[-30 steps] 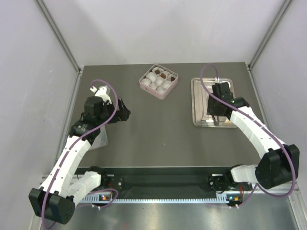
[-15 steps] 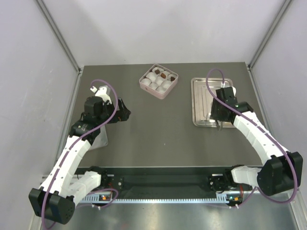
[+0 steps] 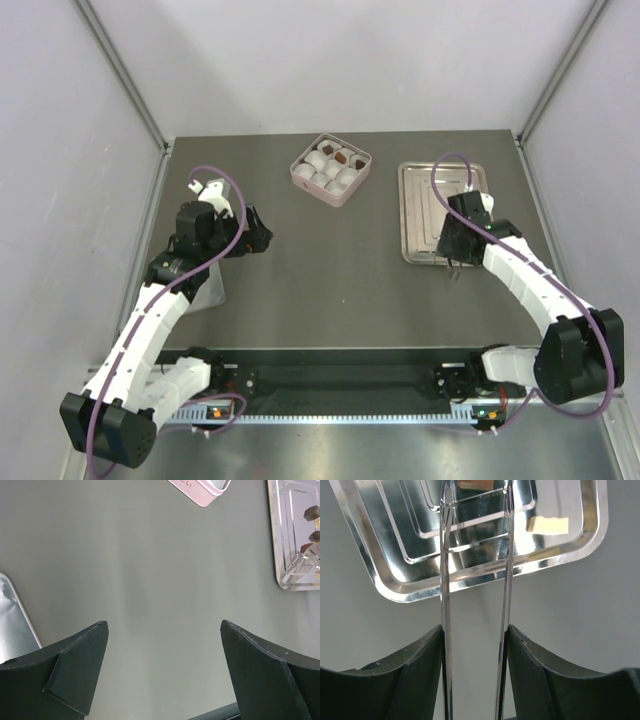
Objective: Pack the chocolate
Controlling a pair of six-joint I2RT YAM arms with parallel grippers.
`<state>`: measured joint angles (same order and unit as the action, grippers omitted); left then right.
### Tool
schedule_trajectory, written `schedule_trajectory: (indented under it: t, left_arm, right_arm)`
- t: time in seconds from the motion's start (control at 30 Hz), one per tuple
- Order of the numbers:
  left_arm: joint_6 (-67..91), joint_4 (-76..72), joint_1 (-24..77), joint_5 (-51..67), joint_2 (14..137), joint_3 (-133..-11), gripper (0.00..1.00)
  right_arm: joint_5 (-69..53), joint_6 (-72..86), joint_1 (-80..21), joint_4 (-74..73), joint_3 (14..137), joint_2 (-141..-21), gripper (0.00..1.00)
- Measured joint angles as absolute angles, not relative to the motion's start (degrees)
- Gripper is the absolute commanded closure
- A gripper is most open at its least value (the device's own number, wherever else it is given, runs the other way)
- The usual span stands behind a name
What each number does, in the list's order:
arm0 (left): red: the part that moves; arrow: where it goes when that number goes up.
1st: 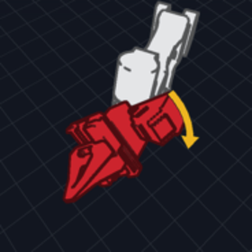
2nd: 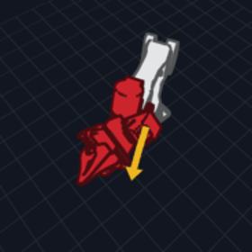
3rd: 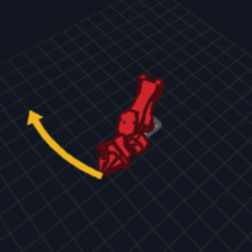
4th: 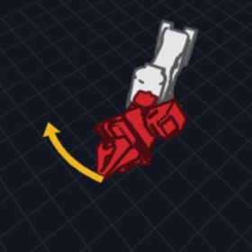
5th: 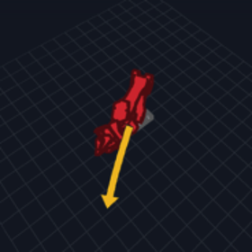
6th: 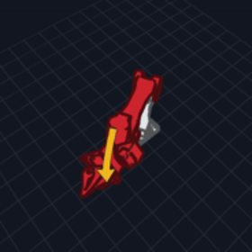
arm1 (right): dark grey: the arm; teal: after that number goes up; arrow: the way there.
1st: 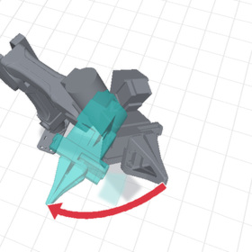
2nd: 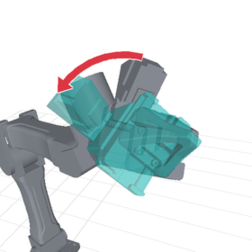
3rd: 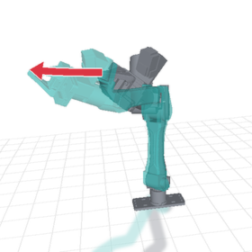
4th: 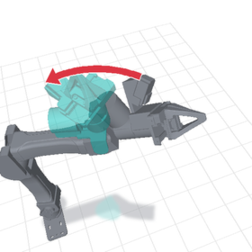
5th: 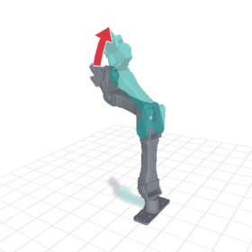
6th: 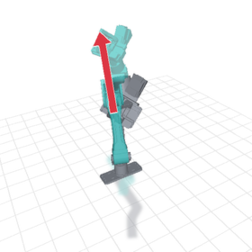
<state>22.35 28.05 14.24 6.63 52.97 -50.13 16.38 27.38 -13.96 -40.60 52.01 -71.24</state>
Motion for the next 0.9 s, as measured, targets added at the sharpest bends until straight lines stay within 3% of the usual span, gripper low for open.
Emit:
schedule_trajectory:
  t: [0.37, 0.9]
  left_arm:
    - [22.33, 28.05, 14.24, 6.63, 52.97, -50.13, 0.01]
    - [22.35, 28.05, 14.24, 6.63, 52.99, -50.13, 0.01]
  right_arm:
    - [16.43, 27.68, -13.19, -36.23, 52.01, -75.44, 0.50]
    - [13.61, 26.59, -12.95, -34.15, 52.53, -76.66, 0.62]
